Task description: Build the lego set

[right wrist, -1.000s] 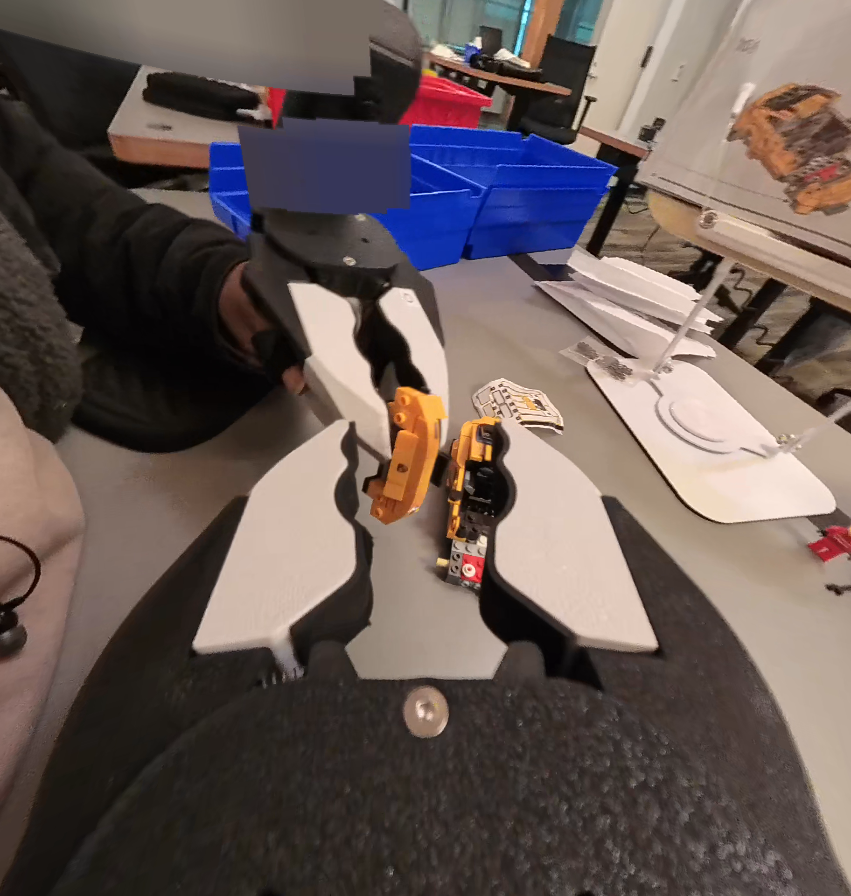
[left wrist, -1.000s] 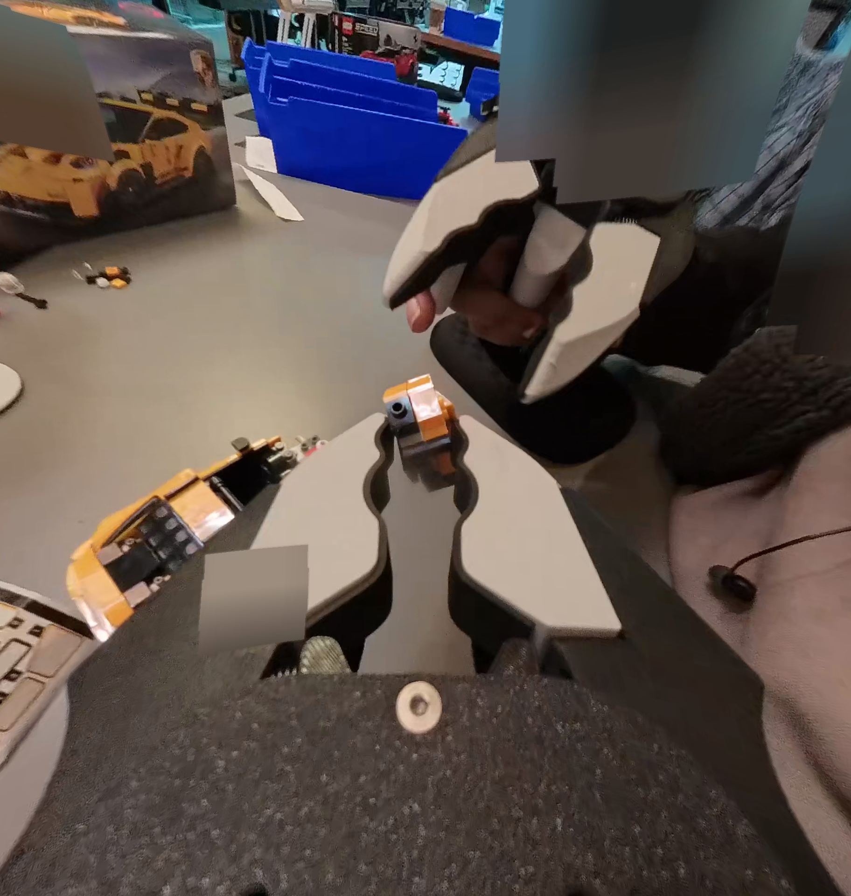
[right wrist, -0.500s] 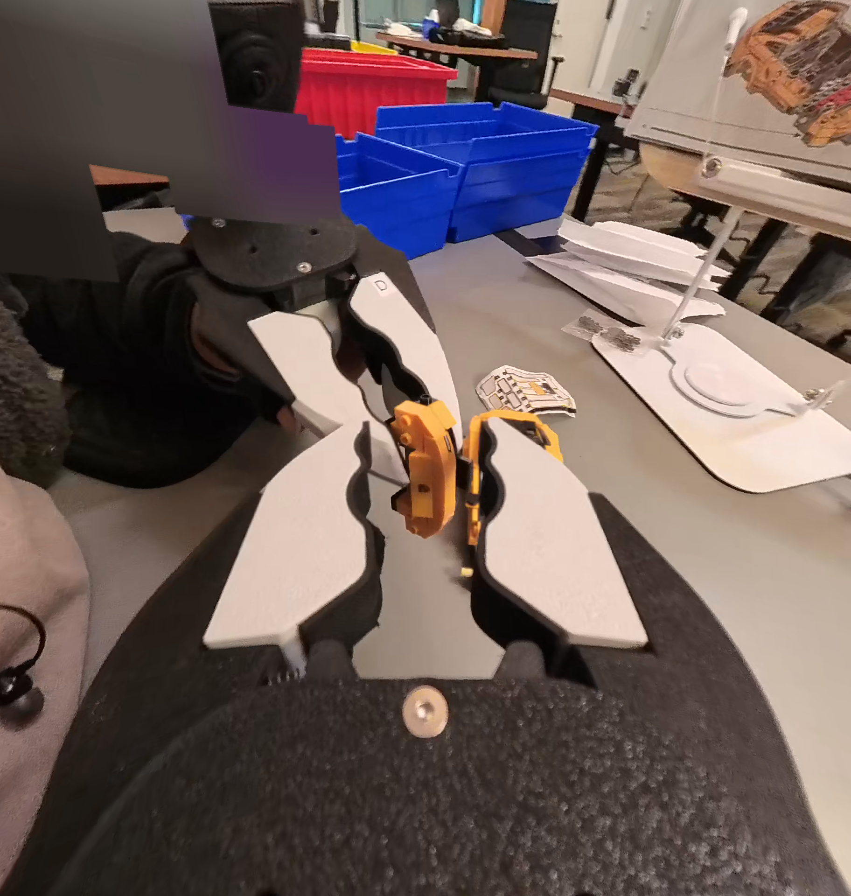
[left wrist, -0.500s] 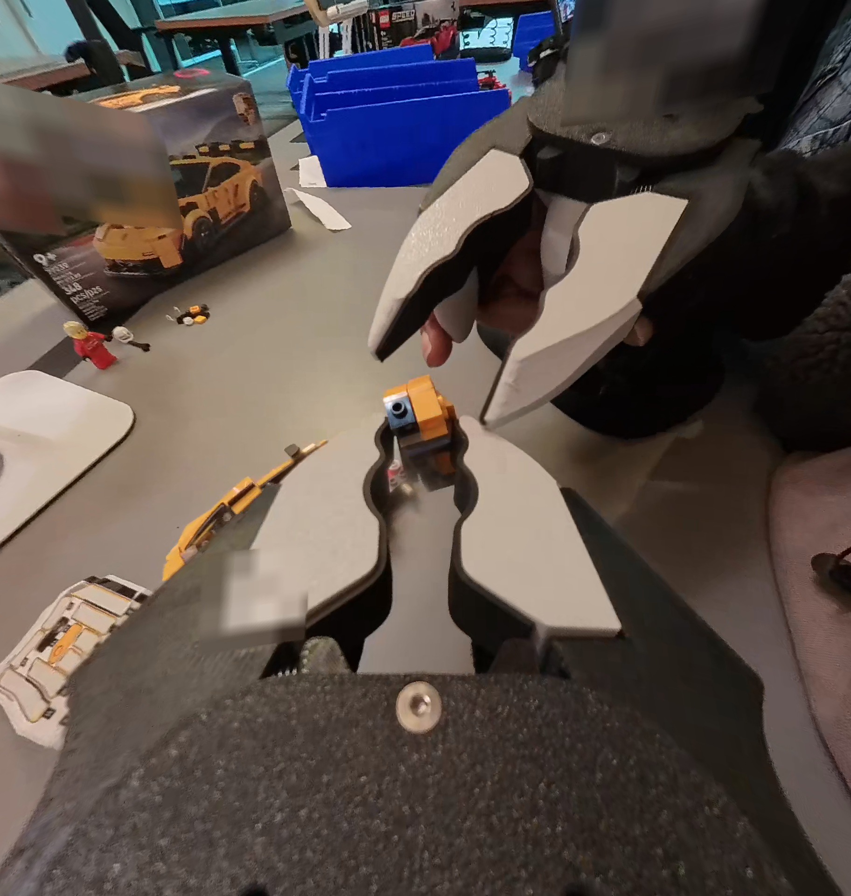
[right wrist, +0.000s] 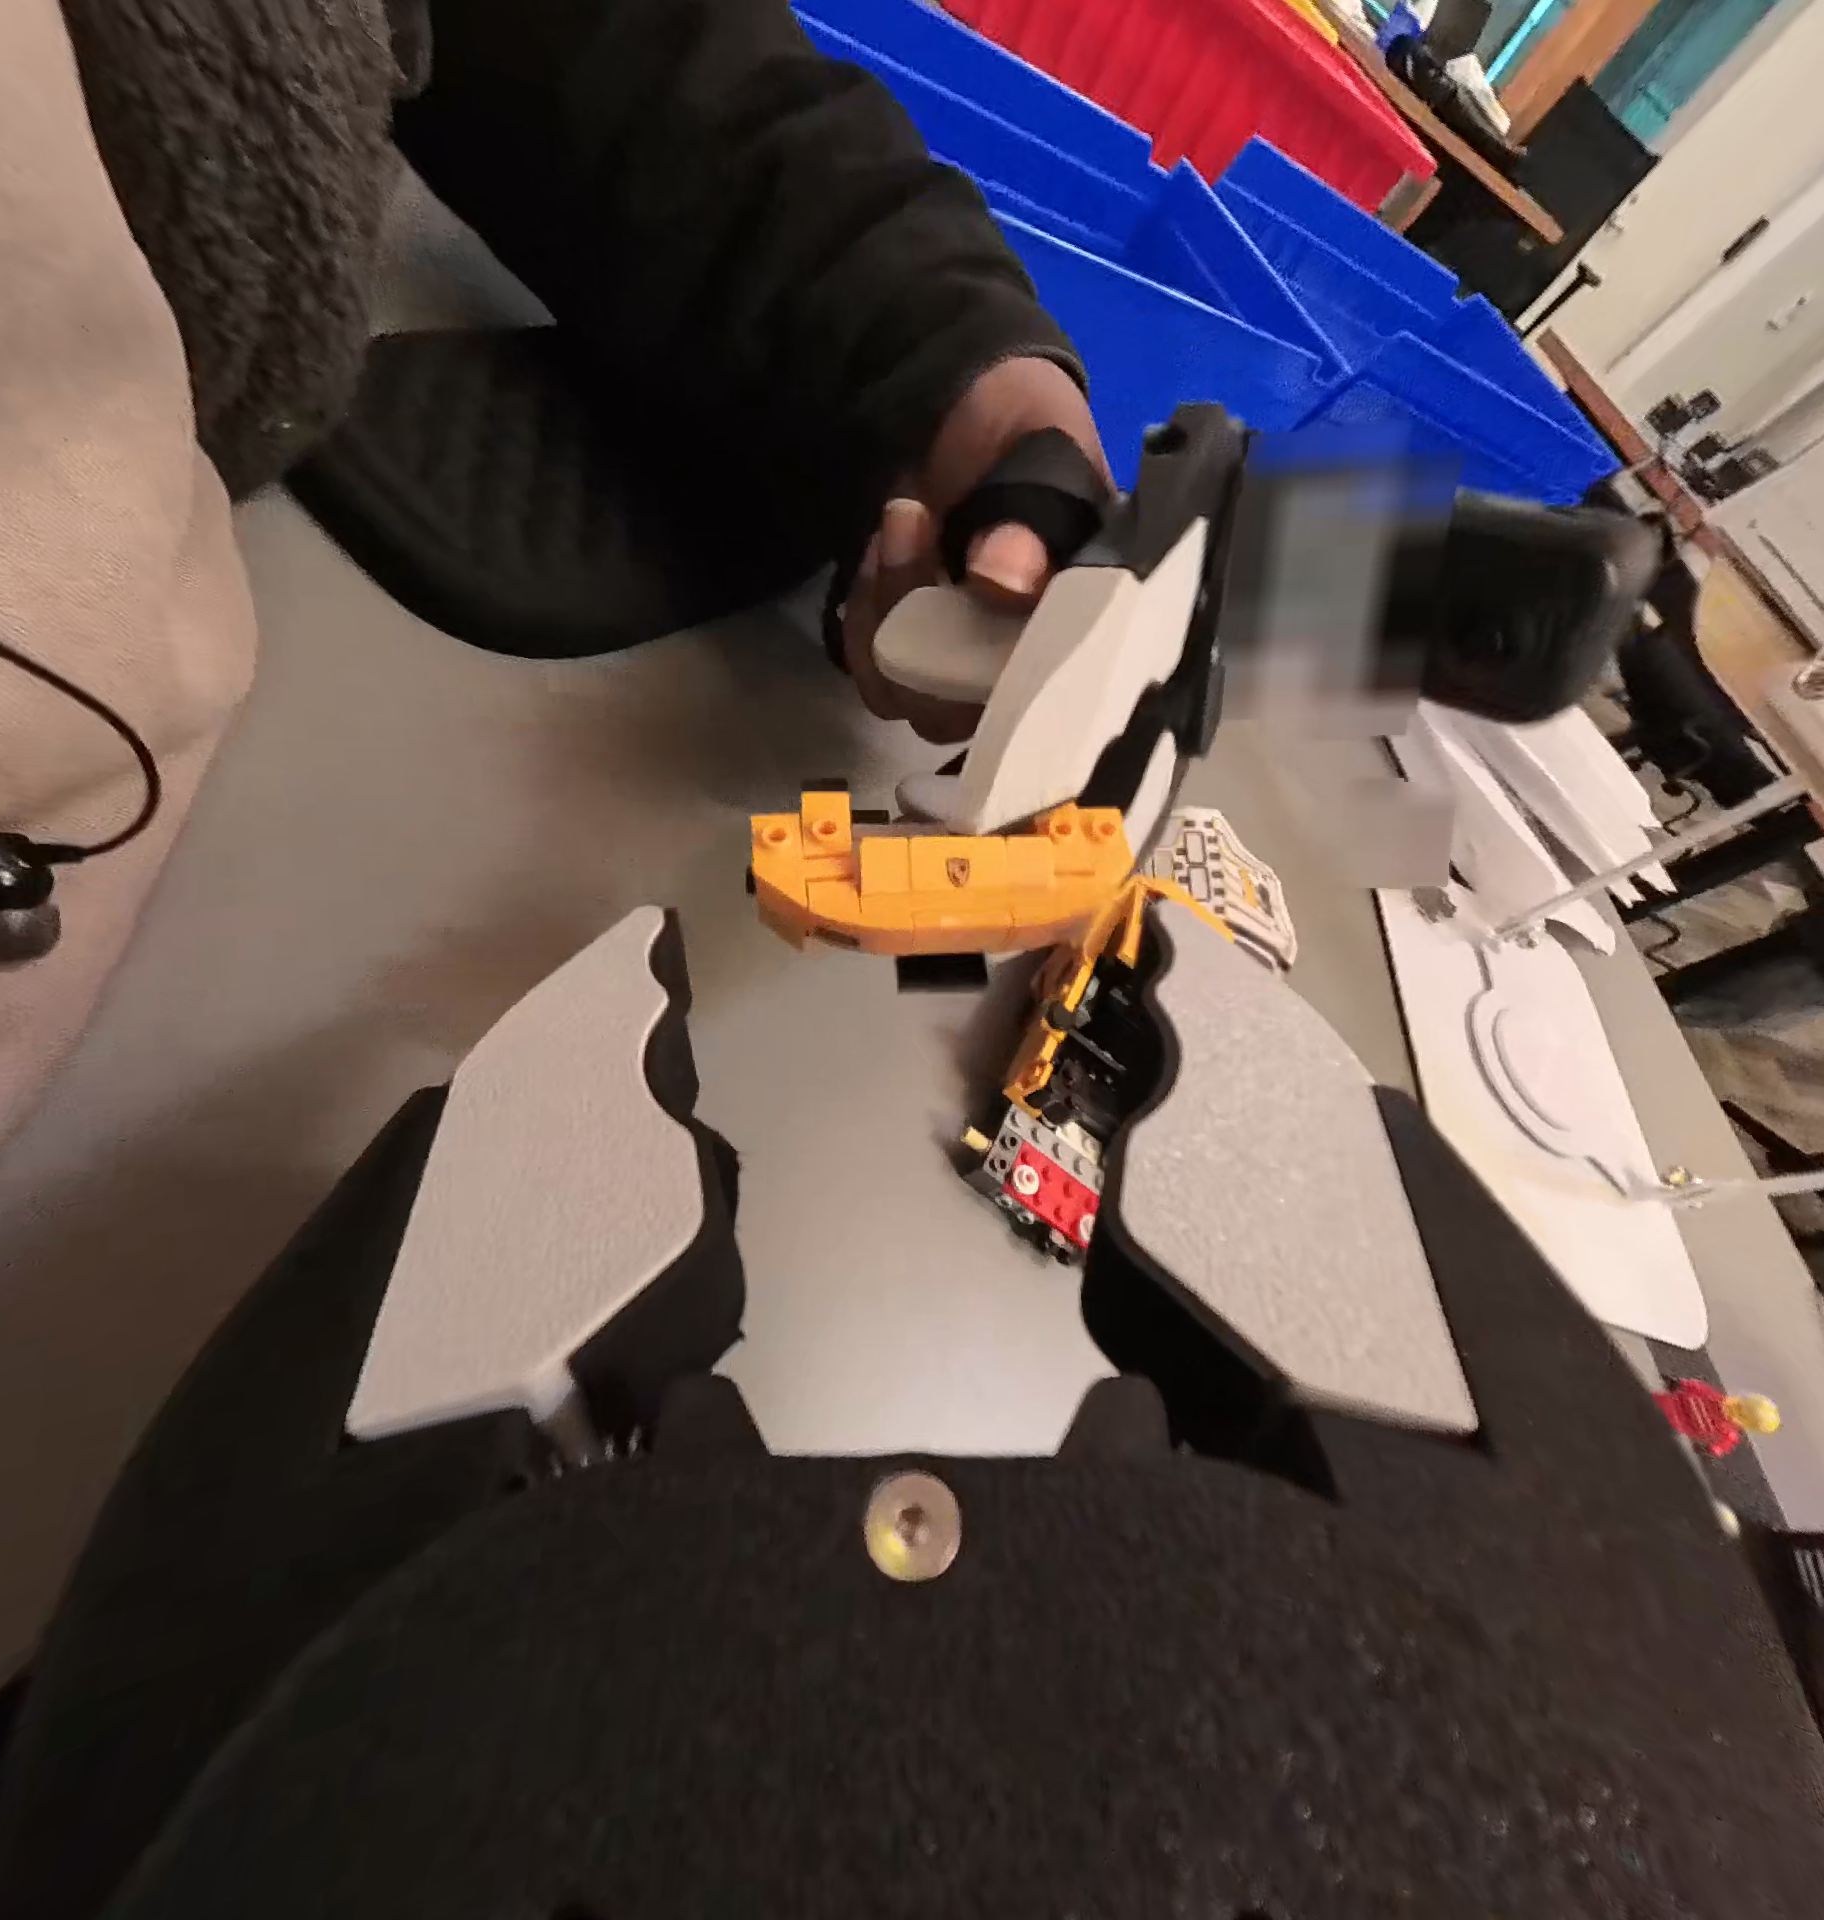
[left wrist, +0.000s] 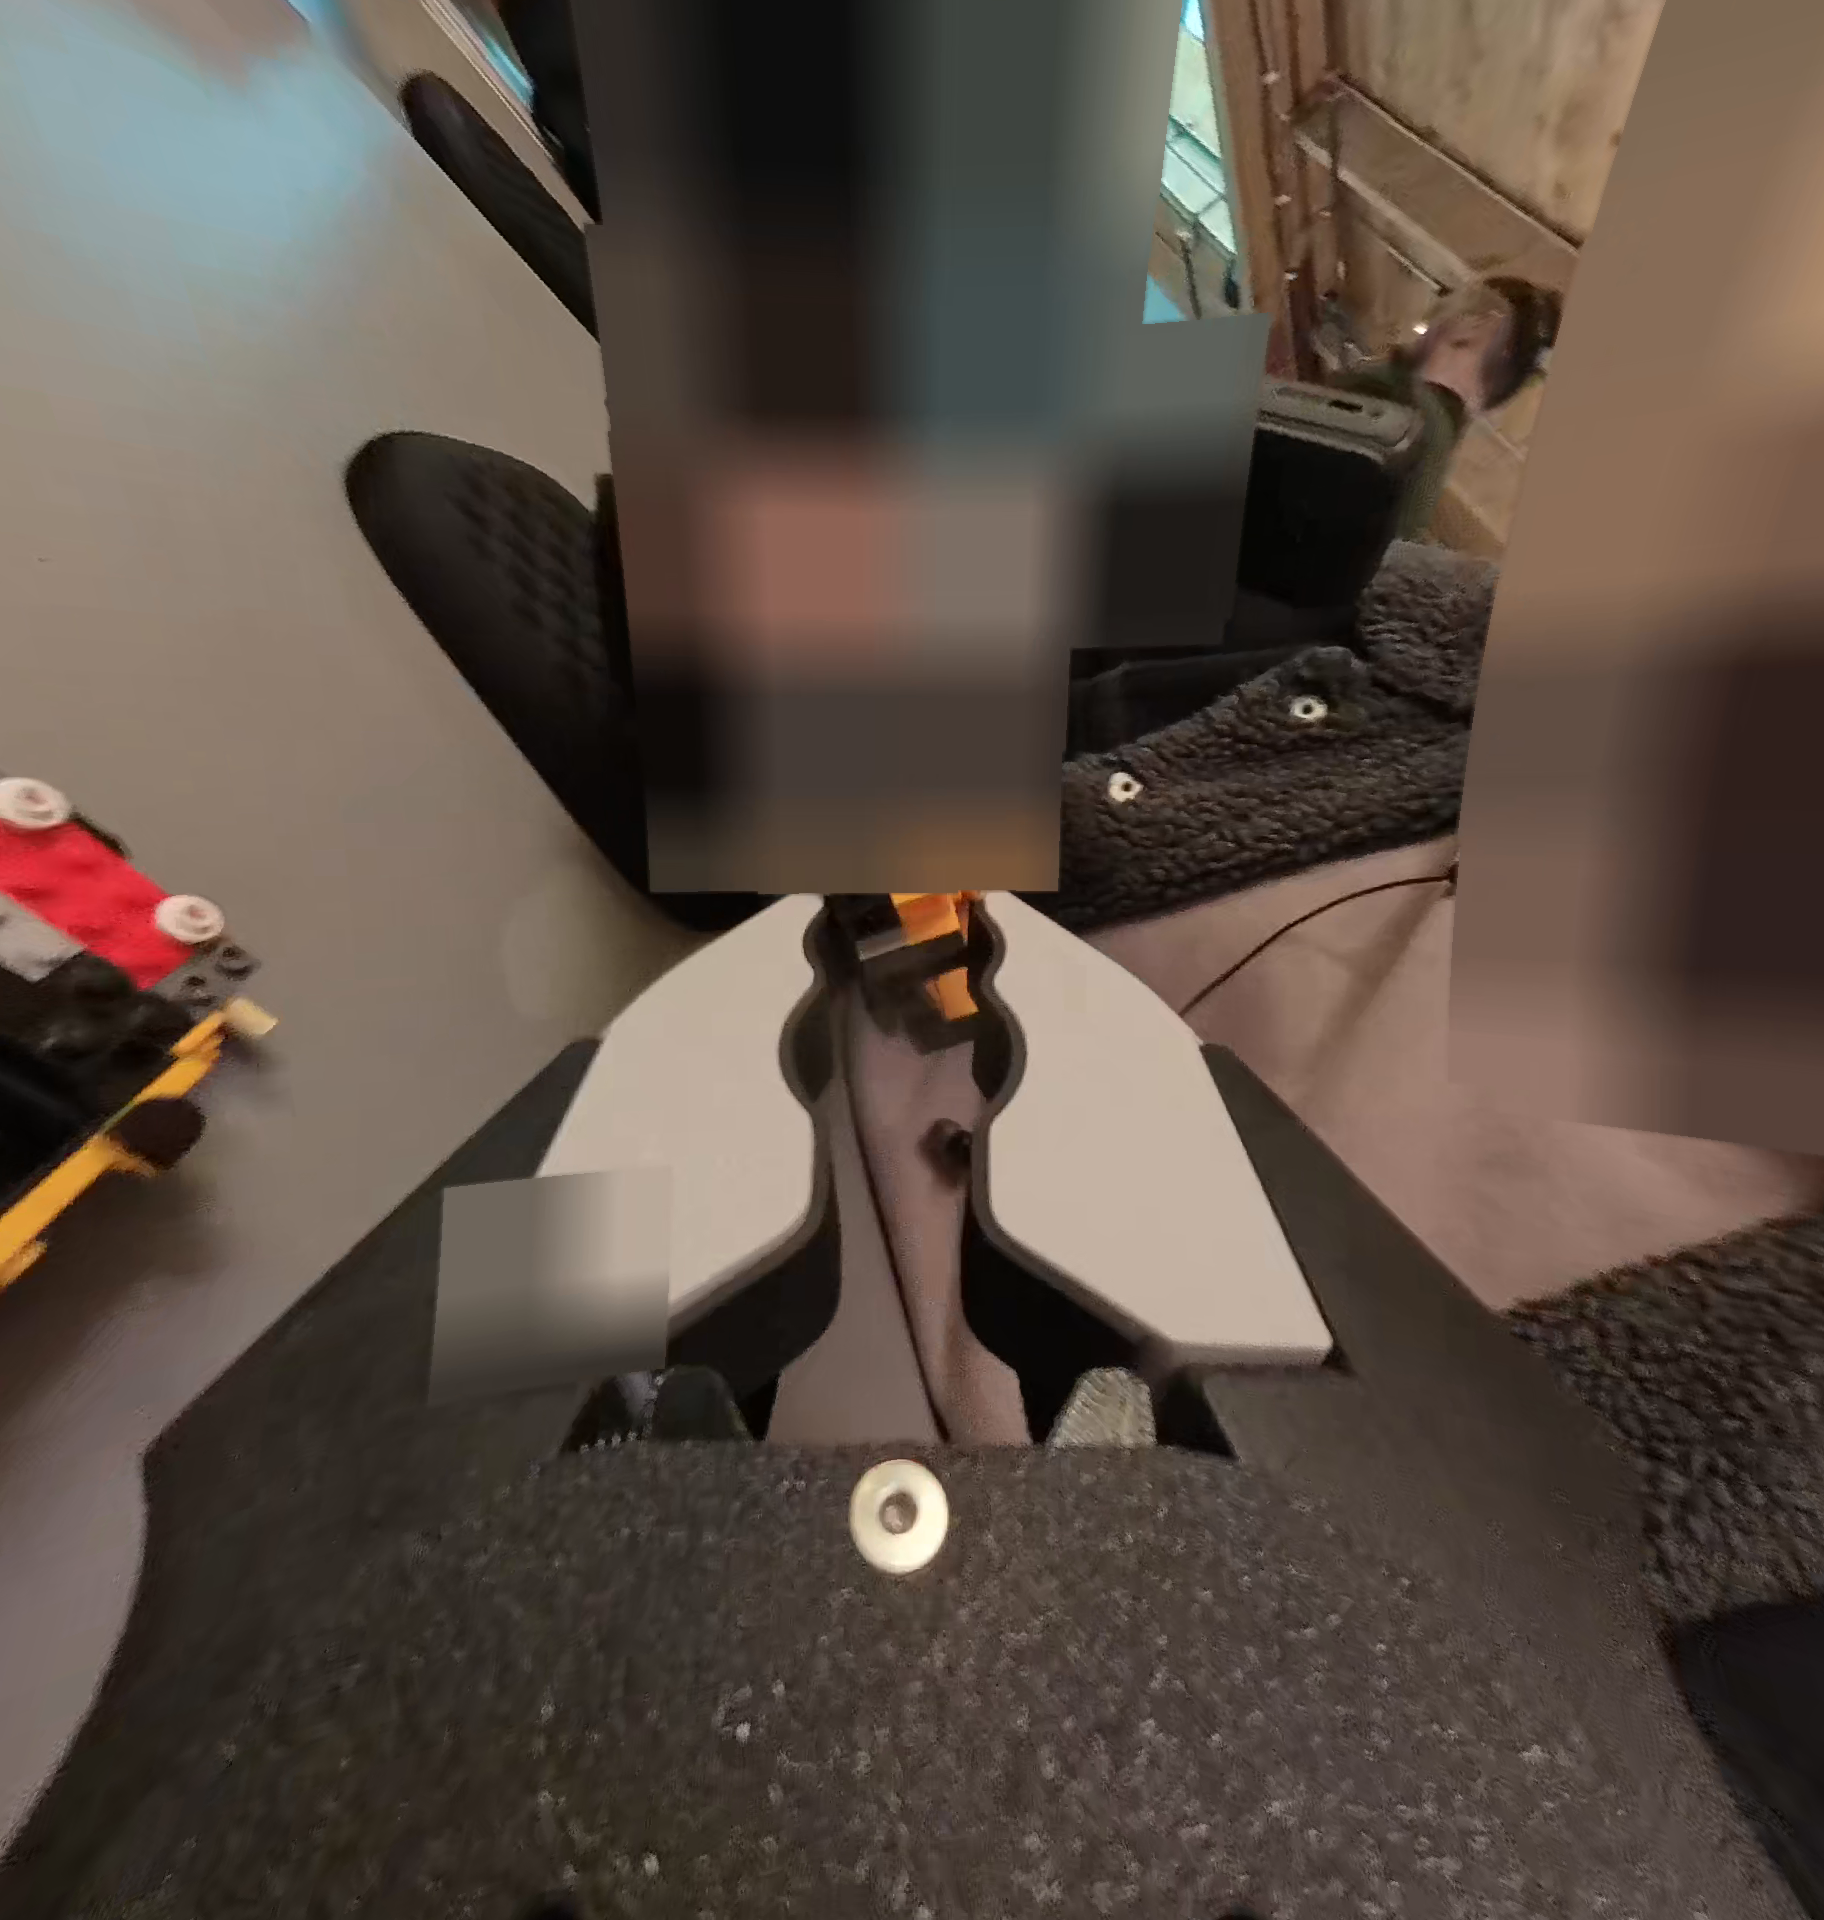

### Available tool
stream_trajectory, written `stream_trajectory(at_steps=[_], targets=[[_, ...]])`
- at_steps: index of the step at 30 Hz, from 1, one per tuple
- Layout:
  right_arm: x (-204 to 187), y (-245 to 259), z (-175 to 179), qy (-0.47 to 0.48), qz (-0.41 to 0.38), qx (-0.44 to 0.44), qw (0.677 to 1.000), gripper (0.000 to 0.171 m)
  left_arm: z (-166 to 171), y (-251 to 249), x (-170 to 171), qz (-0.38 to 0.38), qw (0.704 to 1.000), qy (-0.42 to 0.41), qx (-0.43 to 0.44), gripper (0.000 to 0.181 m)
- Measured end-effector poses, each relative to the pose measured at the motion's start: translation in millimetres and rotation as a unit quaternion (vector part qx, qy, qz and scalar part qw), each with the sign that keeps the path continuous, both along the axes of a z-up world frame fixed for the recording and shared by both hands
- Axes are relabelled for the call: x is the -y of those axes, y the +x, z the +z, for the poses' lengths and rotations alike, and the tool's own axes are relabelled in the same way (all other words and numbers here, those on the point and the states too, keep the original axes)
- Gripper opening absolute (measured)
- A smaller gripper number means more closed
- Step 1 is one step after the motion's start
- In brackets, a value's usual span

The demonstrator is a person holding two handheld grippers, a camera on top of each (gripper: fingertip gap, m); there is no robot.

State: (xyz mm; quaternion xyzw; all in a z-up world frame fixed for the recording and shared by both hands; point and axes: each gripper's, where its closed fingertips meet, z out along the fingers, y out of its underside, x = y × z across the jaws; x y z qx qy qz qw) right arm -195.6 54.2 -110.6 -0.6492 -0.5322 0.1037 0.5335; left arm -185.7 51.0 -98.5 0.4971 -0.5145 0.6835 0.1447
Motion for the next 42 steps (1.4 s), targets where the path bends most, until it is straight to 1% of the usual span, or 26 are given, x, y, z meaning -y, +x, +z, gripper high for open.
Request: stream_trajectory(at_steps=[3,5,7,12,13,15,16,17,18,20,22,23,25,27,29,30,32,34,36,37,38,40,42], targets=[[-1,-3,0,0.0,0.004,-0.011,1.0,0.086,5,3,6,-0.029,0.999,-0.021,-0.003,0.022],[-1,-4,3,-0.006,0.005,-0.037,0.999,0.083,6,6,9,-0.035,0.999,-0.024,-0.004,0.022],[-2,-4,6,-0.01,0.002,-0.061,0.998,0.075,7,8,11,-0.041,0.999,-0.03,-0.004,0.022],[-1,0,9,-0.034,-0.007,-0.108,0.994,0.075,7,13,11,-0.035,0.999,-0.035,-0.003,0.023],[-2,1,9,-0.043,-0.011,-0.119,0.992,0.075,6,15,10,-0.028,0.999,-0.029,-0.003,0.025],[-4,7,11,-0.054,-0.022,-0.137,0.989,0.075,4,16,4,-0.015,1.0,0.0,-0.002,0.037],[-6,13,11,-0.057,-0.033,-0.139,0.988,0.075,0,16,-1,-0.006,0.999,0.036,0.0,0.041],[-9,21,9,-0.06,-0.048,-0.136,0.988,0.075,-4,15,-9,0.007,0.996,0.088,0.008,0.042],[-13,31,6,-0.067,-0.071,-0.128,0.987,0.075,-9,15,-21,0.028,0.988,0.153,0.018,0.042],[-20,52,-5,-0.09,-0.113,-0.113,0.983,0.075,-18,16,-51,0.067,0.957,0.282,0.029,0.042],[-28,73,-19,-0.12,-0.154,-0.097,0.976,0.075,-30,15,-76,0.073,0.915,0.397,0.019,0.049],[-31,80,-26,-0.135,-0.167,-0.093,0.972,0.075,-40,16,-87,0.066,0.886,0.459,0.011,0.053],[-37,89,-39,-0.164,-0.184,-0.086,0.965,0.075,-57,17,-102,0.018,0.825,0.565,0.005,0.063],[-42,92,-46,-0.175,-0.193,-0.076,0.962,0.075,-70,20,-109,-0.042,0.778,0.627,-0.007,0.073],[-45,94,-52,-0.183,-0.193,-0.058,0.962,0.075,-78,22,-111,-0.107,0.743,0.66,-0.016,0.082],[-46,94,-55,-0.188,-0.193,-0.052,0.962,0.075,-82,23,-111,-0.136,0.731,0.668,-0.022,0.087],[-47,94,-61,-0.202,-0.19,-0.041,0.96,0.075,-91,27,-113,-0.183,0.71,0.679,-0.03,0.094],[-49,95,-67,-0.214,-0.193,-0.03,0.957,0.075,-101,26,-113,-0.224,0.697,0.68,-0.042,0.101],[-51,93,-71,-0.224,-0.194,-0.024,0.955,0.075,-112,25,-118,-0.24,0.686,0.684,-0.056,0.098],[-52,92,-74,-0.231,-0.196,-0.018,0.953,0.075,-116,24,-117,-0.244,0.692,0.677,-0.062,0.094],[-53,91,-77,-0.238,-0.197,-0.011,0.951,0.075,-117,23,-113,-0.241,0.704,0.664,-0.064,0.087],[-54,89,-81,-0.246,-0.198,-0.002,0.949,0.075,-115,24,-111,-0.223,0.713,0.662,-0.061,0.076],[-56,85,-85,-0.252,-0.199,0.007,0.947,0.075,-114,23,-111,-0.201,0.72,0.661,-0.065,0.073]])
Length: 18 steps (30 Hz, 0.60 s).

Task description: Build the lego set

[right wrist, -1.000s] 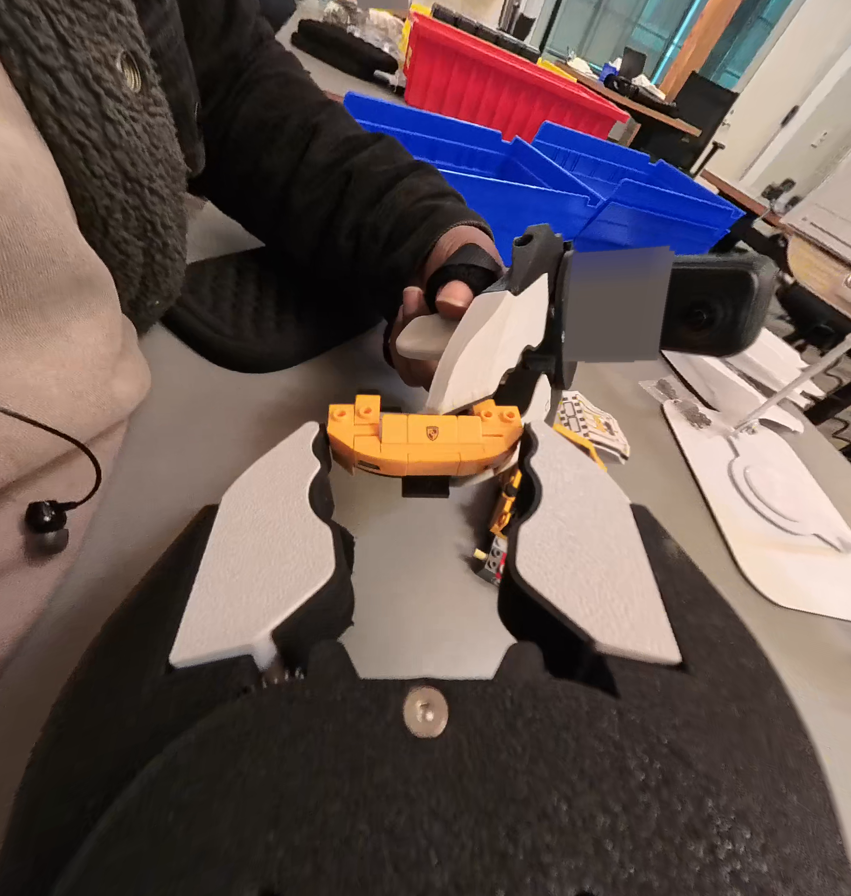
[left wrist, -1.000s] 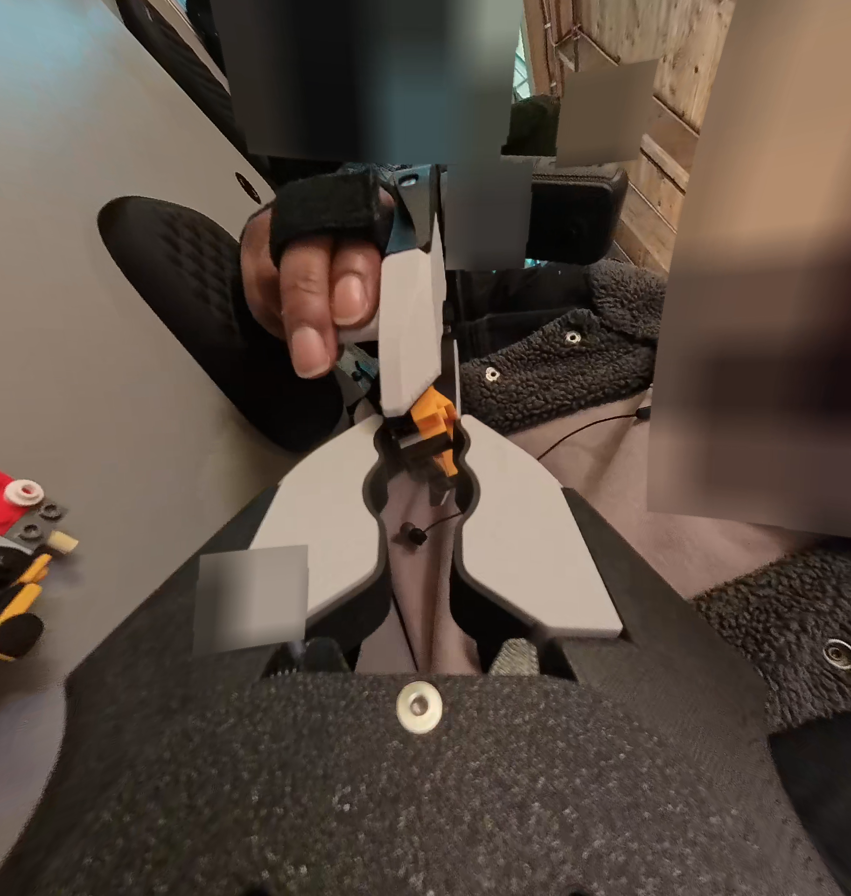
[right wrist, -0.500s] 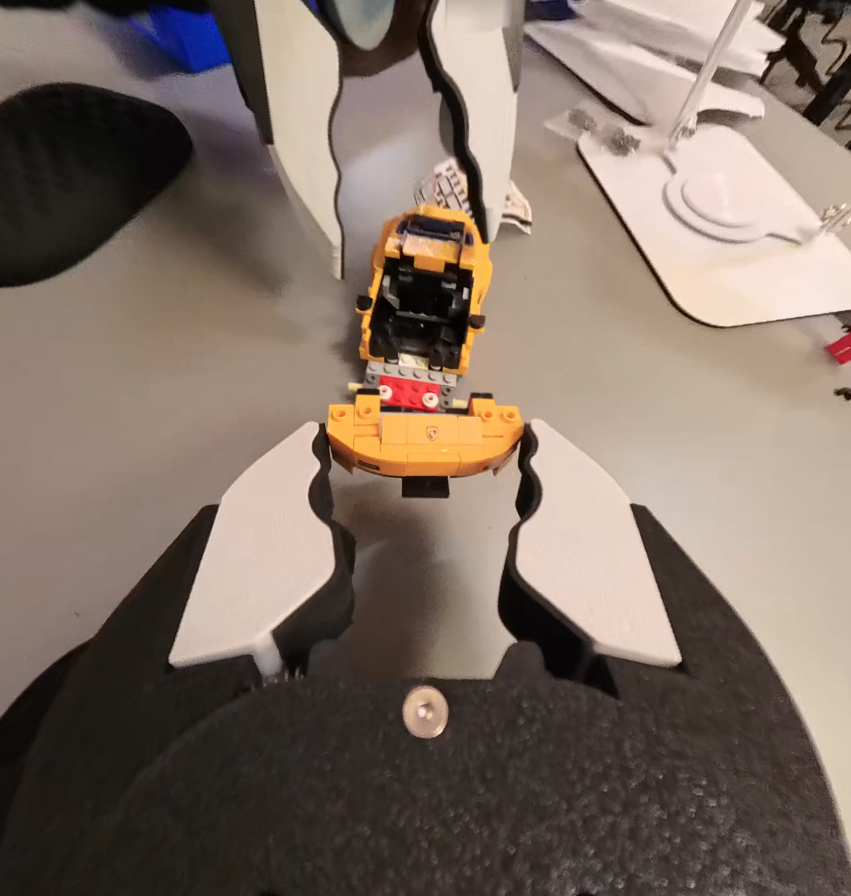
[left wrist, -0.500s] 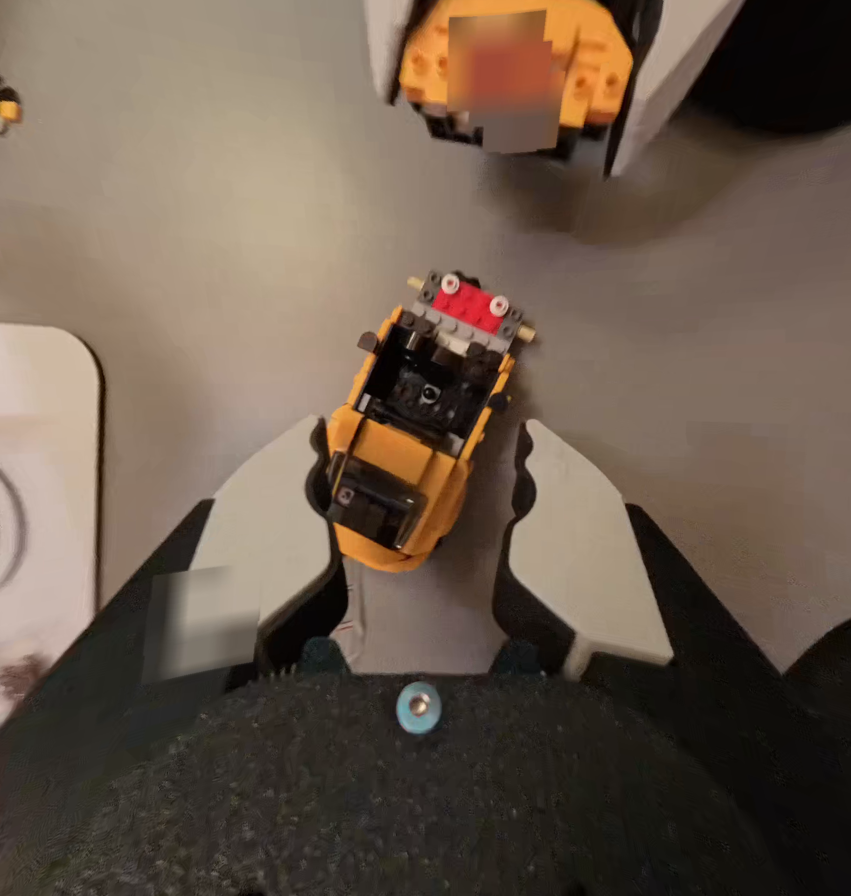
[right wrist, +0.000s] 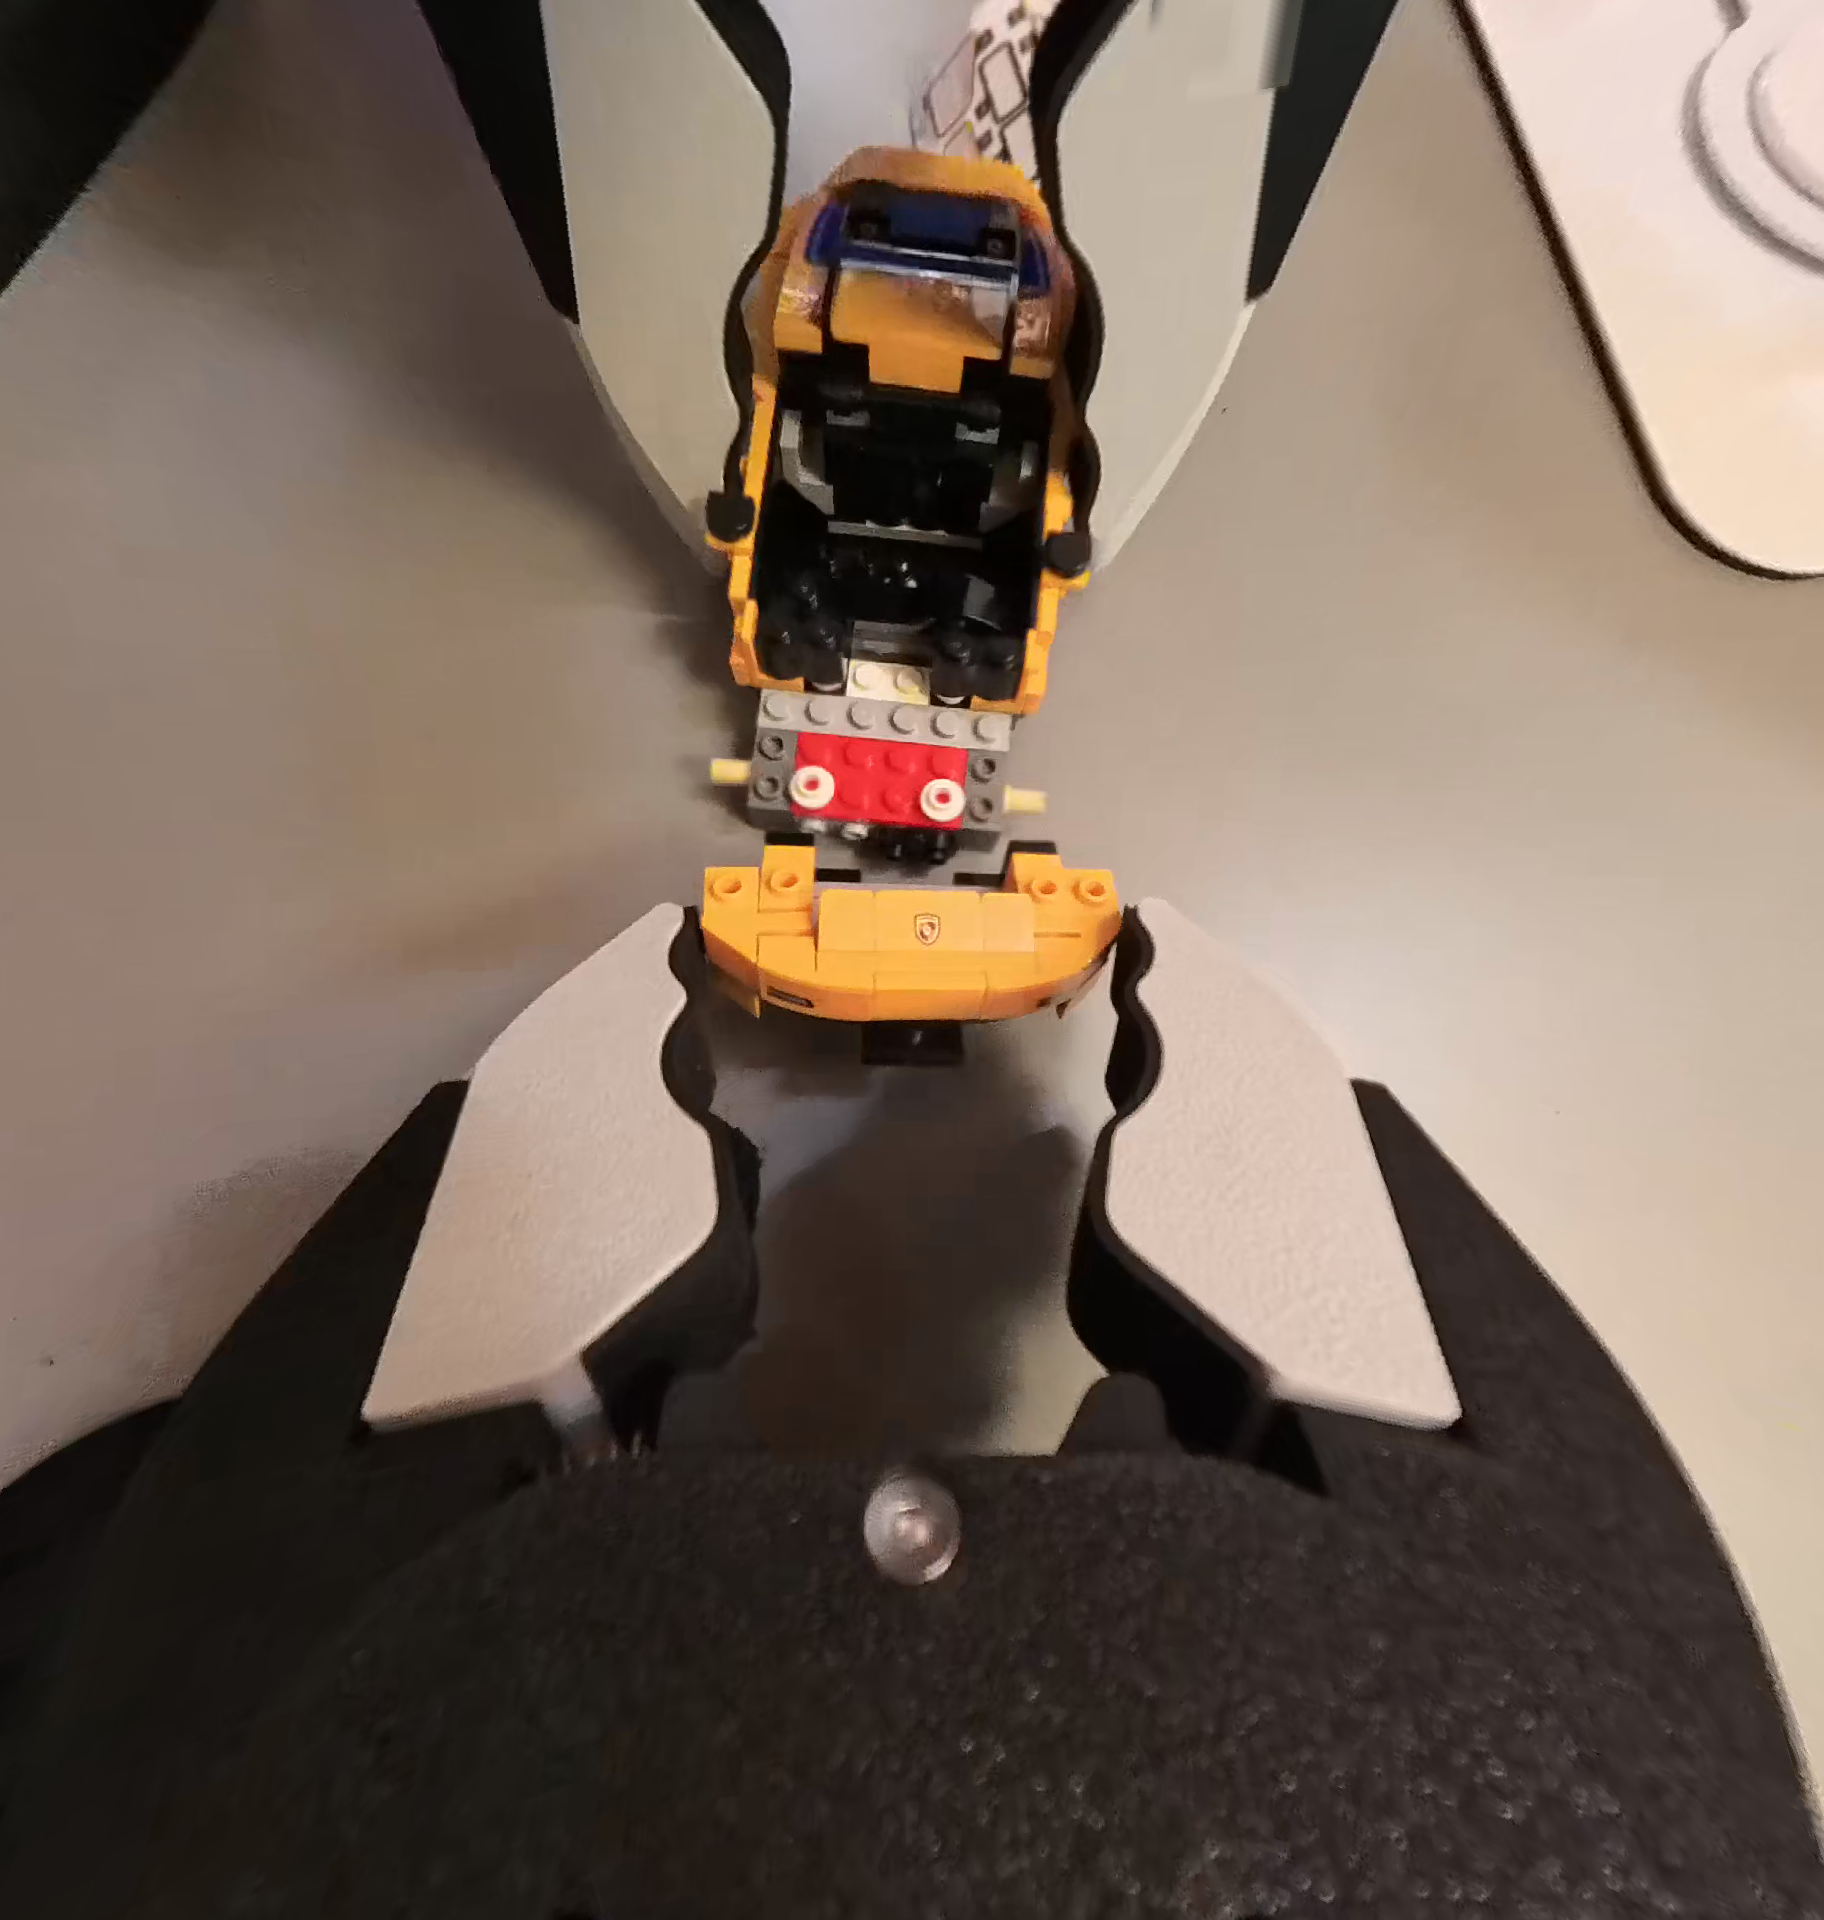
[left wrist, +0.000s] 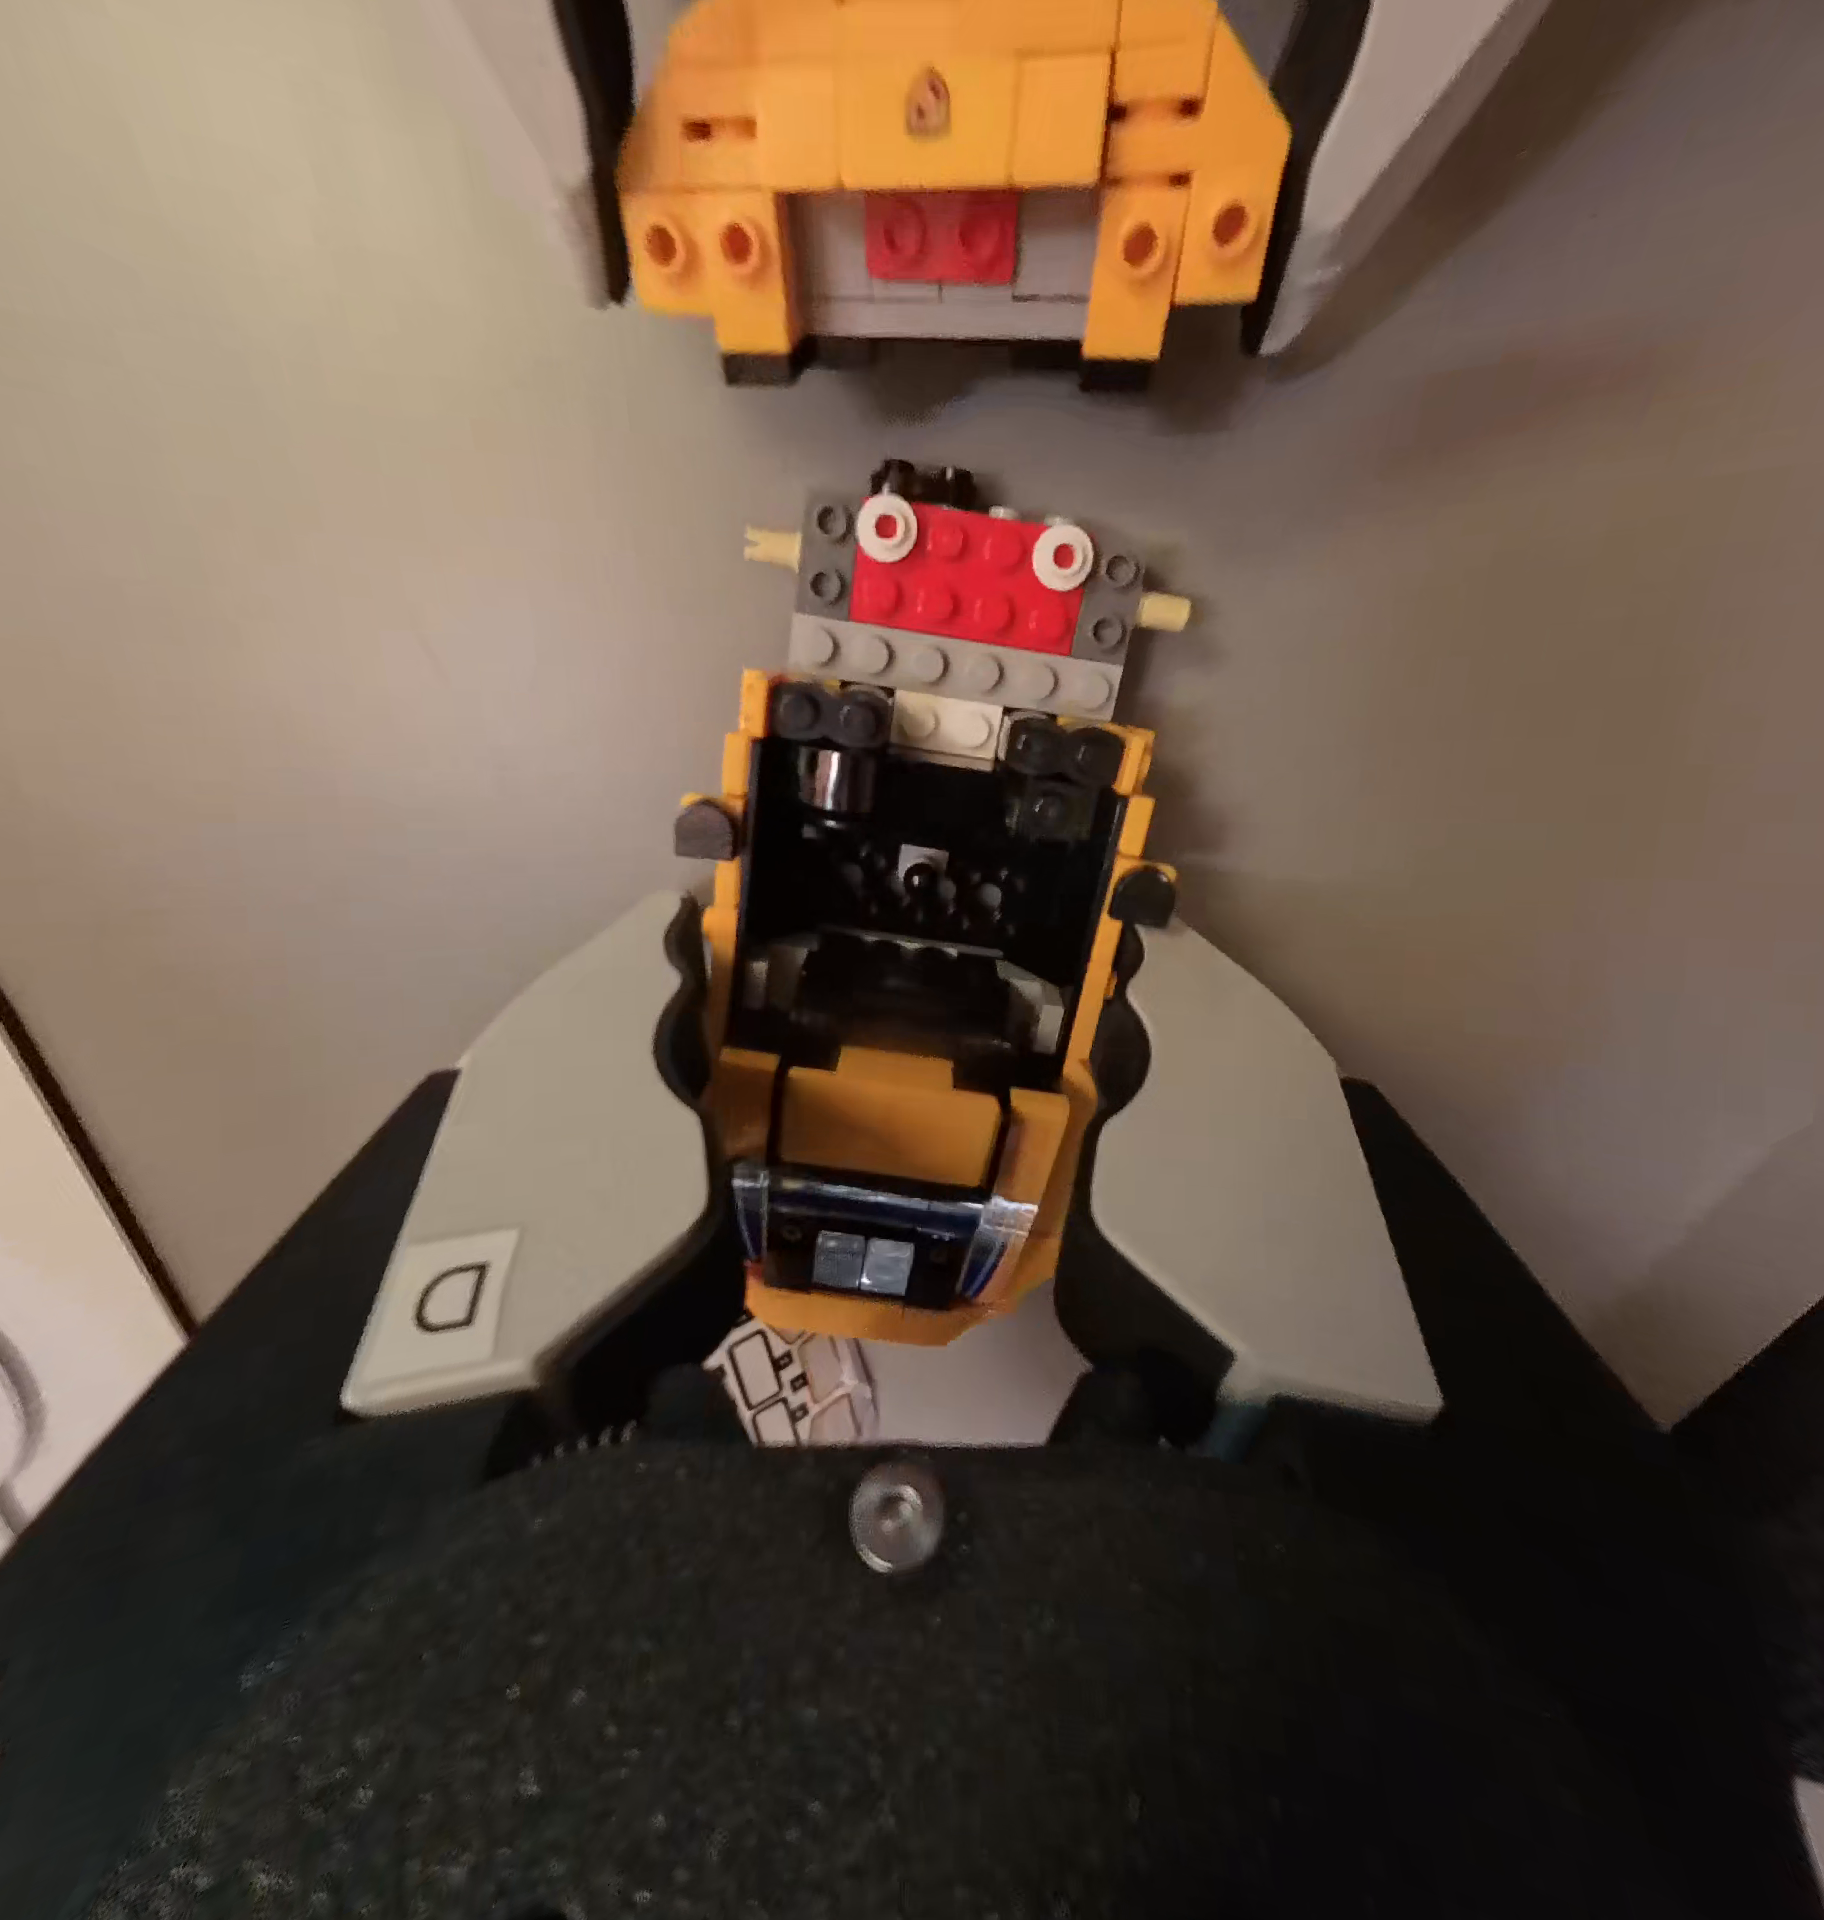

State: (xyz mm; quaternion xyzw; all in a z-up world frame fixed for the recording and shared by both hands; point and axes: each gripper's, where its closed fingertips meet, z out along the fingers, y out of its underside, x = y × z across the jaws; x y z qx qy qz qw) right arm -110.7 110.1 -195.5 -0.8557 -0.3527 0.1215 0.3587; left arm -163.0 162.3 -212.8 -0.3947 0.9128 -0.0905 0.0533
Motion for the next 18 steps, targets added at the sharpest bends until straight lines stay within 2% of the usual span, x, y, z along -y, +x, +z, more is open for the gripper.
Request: stream_trajectory(at_steps=[4,18], targets=[[-2,-8,-7,-0.013,0.005,0.016,1.0,0.075,0,-9,1,0.037,0.999,-0.003,0.008,0.072],[1,-16,-15,-0.055,0.018,0.031,0.998,0.075,10,-13,4,0.051,0.996,-0.04,0.065,0.077]])
